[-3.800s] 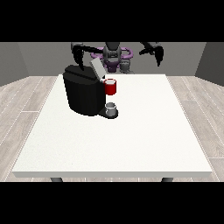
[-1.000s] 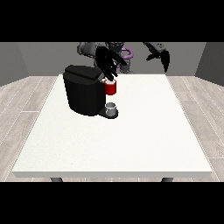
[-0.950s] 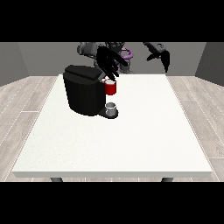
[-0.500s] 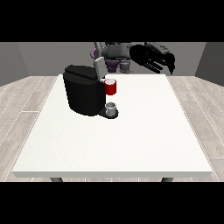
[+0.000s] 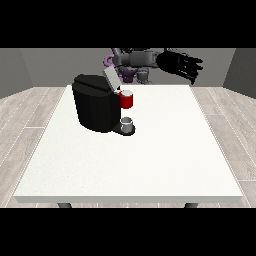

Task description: Insert the coffee pod into the coffee machine and close the lid

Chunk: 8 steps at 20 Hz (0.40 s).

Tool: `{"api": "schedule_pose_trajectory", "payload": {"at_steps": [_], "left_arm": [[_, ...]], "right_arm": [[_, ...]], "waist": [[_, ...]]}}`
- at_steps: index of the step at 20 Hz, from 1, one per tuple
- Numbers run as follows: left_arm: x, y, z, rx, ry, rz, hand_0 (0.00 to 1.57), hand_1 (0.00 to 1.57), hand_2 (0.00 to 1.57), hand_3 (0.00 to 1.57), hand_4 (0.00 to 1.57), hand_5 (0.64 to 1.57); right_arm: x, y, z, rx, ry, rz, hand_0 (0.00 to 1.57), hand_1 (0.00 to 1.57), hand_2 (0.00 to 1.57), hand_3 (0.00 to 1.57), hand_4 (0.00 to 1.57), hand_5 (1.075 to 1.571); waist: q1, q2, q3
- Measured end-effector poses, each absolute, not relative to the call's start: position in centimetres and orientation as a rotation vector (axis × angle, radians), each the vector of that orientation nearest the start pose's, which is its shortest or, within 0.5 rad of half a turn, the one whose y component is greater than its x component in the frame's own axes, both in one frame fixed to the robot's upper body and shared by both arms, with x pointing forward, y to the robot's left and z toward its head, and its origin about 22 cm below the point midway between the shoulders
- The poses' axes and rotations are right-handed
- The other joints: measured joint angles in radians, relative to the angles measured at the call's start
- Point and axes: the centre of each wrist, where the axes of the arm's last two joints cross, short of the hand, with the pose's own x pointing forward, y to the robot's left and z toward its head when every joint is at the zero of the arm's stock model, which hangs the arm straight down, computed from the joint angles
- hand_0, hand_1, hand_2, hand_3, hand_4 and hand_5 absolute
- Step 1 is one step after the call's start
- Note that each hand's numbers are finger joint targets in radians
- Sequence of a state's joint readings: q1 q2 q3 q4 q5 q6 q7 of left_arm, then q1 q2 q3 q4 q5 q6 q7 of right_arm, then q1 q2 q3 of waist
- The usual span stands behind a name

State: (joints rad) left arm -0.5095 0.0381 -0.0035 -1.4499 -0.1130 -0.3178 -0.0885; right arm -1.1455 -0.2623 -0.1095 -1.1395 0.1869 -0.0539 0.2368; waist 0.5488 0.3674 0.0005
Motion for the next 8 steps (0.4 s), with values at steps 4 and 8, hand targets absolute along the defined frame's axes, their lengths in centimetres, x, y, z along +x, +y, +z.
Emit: {"api": "schedule_pose_trajectory", "payload": {"at_steps": [4, 8], "left_arm": [[33.5, 18.0, 9.6, -0.243, -1.901, -0.544, 0.00, 0.00, 0.00, 0.00, 0.27, 1.571], [32.7, 19.8, 7.4, -0.208, -1.847, -0.477, 0.00, 0.00, 0.00, 0.00, 0.27, 1.571]], "right_arm": [[41.3, -14.4, 27.0, -0.197, -2.038, 0.395, 0.00, 0.00, 0.00, 0.00, 0.22, 1.571], [40.8, -12.1, 23.6, -0.086, -2.038, 0.449, 0.00, 0.00, 0.00, 0.00, 0.26, 1.571]], "waist": [[-0.044, -0.047, -0.0004], [-0.108, -0.113, -0.0005]]}}
